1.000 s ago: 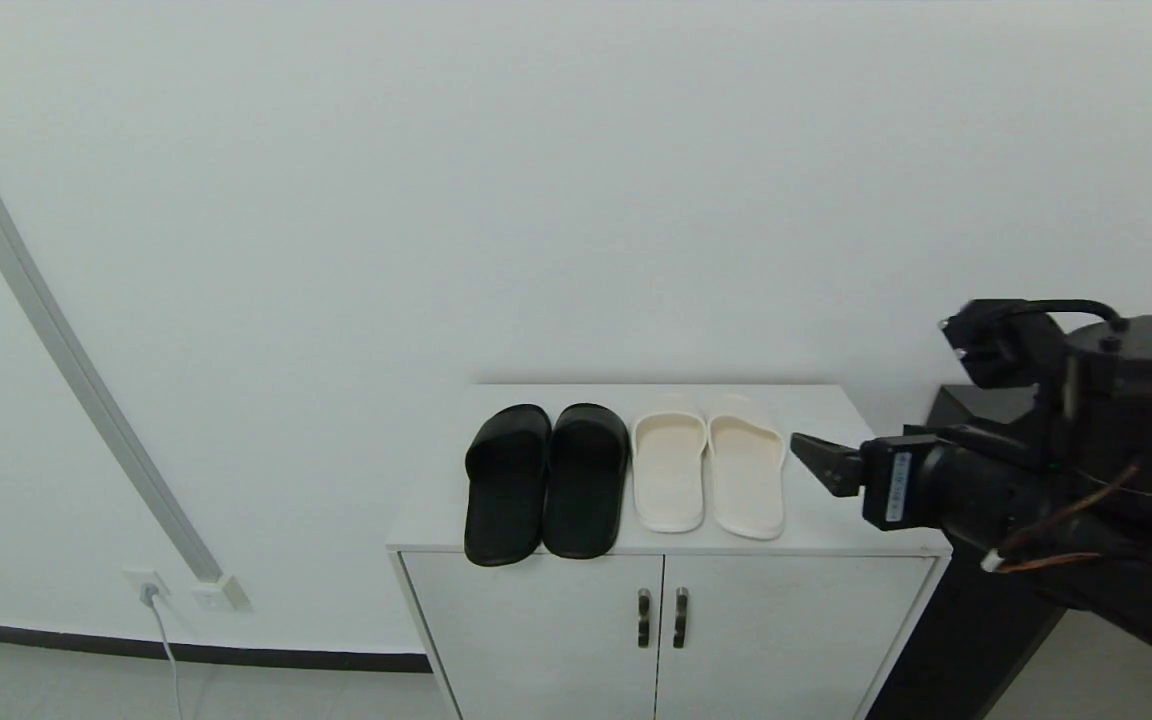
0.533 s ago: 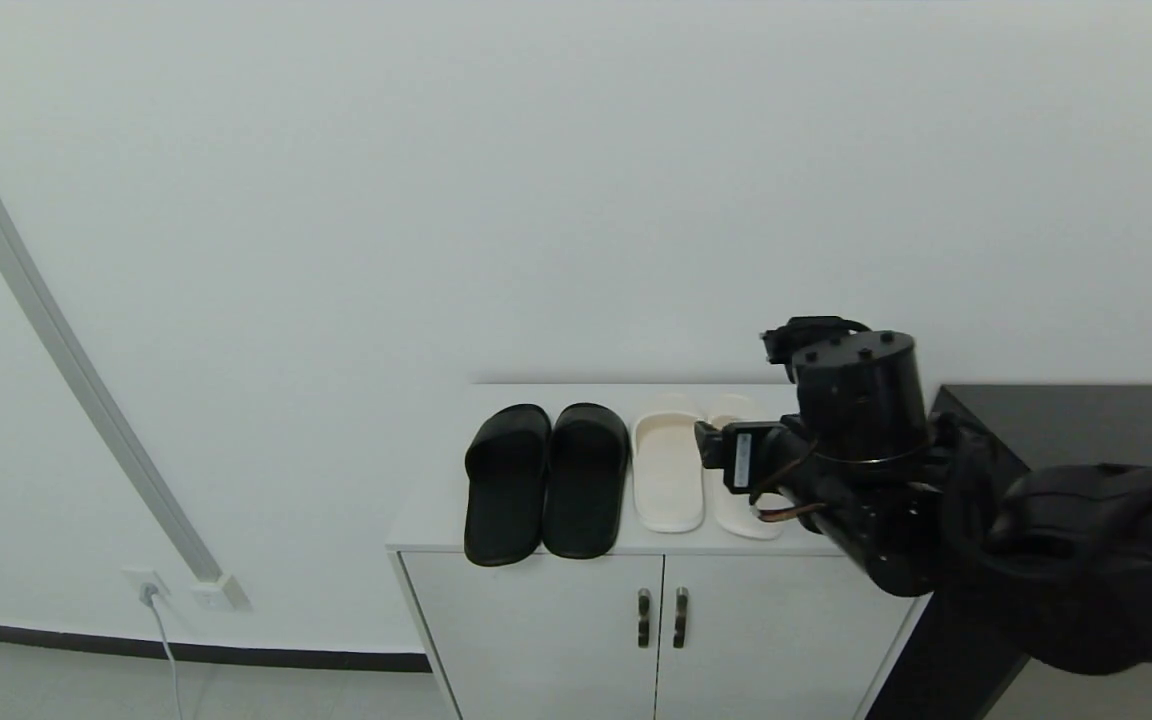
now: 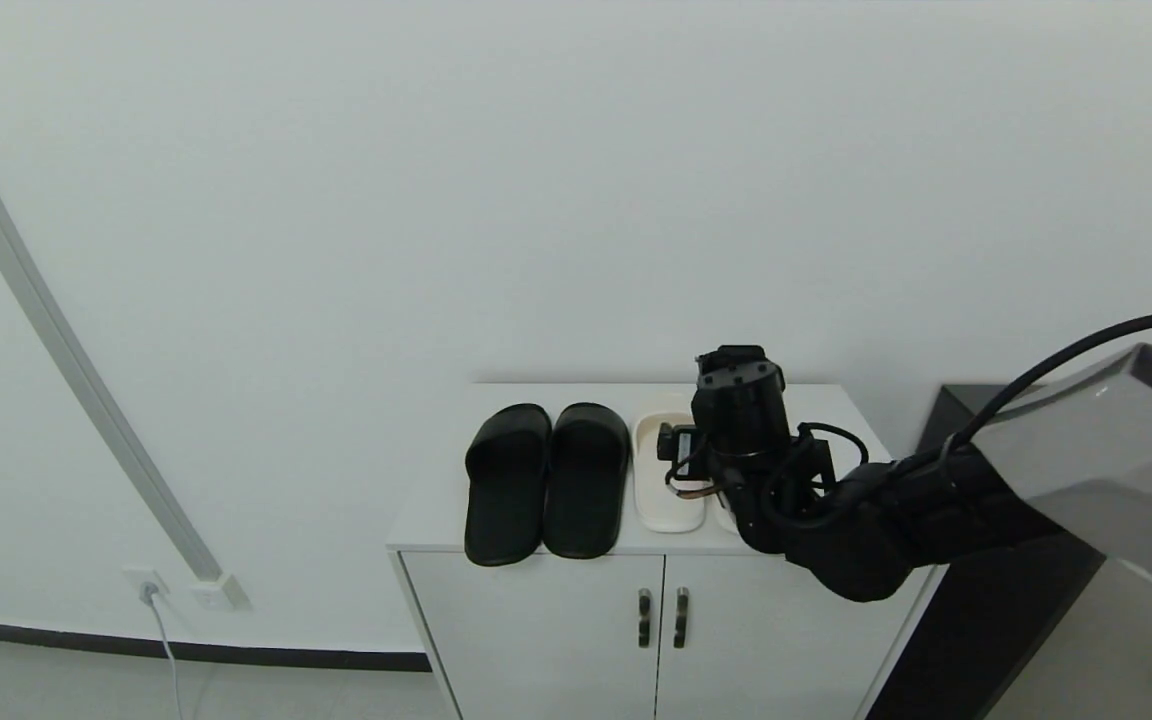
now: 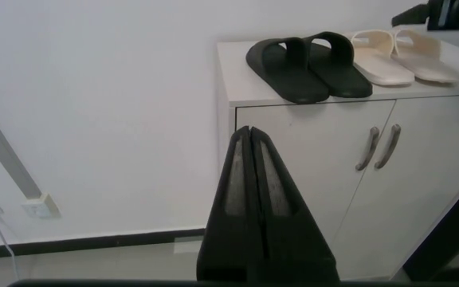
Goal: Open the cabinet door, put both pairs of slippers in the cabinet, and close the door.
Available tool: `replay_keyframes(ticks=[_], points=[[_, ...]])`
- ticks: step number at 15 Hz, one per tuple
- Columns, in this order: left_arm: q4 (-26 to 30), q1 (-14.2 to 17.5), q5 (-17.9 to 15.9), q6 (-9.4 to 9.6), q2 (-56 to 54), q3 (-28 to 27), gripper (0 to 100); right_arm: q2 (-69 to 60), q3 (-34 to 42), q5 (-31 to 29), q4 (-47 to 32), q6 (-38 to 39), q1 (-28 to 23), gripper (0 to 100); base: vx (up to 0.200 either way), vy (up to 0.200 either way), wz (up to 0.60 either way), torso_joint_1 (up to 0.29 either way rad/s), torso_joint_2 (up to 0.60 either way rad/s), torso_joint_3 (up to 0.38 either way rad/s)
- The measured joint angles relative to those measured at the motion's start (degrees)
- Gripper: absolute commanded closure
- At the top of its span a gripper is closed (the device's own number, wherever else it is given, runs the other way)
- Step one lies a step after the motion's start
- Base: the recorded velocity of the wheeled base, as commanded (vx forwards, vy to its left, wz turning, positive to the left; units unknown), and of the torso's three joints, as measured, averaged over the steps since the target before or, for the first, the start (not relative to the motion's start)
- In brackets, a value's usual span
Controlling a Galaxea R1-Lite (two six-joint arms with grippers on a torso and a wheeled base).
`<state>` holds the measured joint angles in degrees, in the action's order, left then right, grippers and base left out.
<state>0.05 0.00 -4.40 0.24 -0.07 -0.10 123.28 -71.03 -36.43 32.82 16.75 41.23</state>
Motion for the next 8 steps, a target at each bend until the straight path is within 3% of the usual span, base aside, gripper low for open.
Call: replay_keyframes(ticks=[8], points=[[0.0, 0.0, 0.0, 0.02, 0.0, 0.0, 100, 8.5, -7.0, 0.1, 0.2, 0.0, -2.6, 0, 0.0, 0.0, 0.0, 0.0, 0.0, 0.0]])
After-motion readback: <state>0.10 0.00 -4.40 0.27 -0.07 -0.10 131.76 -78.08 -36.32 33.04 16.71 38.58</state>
